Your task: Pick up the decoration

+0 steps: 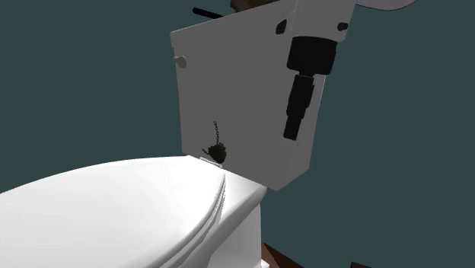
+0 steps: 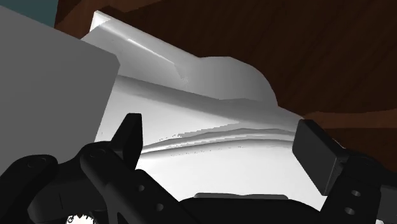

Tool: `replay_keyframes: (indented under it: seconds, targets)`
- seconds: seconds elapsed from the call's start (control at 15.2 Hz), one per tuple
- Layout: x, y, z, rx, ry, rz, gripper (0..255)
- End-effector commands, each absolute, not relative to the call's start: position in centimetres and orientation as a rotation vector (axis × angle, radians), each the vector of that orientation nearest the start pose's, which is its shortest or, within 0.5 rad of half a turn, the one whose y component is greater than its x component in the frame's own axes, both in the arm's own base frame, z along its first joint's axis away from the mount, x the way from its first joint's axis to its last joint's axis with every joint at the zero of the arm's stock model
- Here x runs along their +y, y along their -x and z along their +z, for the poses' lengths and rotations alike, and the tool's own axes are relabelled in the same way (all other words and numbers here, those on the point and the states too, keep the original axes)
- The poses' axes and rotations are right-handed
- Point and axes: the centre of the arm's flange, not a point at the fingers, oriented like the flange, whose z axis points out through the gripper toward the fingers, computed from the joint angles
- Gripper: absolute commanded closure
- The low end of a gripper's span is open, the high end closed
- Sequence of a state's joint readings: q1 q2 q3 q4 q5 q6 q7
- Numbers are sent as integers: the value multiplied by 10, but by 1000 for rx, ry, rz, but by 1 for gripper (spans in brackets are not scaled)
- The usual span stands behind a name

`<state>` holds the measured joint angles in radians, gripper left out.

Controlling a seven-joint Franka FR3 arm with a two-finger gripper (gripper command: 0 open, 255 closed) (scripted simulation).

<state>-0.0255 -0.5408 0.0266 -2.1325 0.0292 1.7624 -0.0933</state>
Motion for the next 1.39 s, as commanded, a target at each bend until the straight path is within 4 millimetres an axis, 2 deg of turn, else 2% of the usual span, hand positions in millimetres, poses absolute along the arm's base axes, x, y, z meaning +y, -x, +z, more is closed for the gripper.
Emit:
replay_keyframes:
  seconds: [0.0,0.53,1.06,1.12,1.32]
  targets:
    - [0,-428,634,-92,3129,-260,0]
    - [-34,-530,639,89,3159,-225,0]
    - [-80,-627,642,274,3179,-188,0]
    - [-85,-637,643,294,3180,-184,0]
    - [-85,-637,627,294,3180,-184,0]
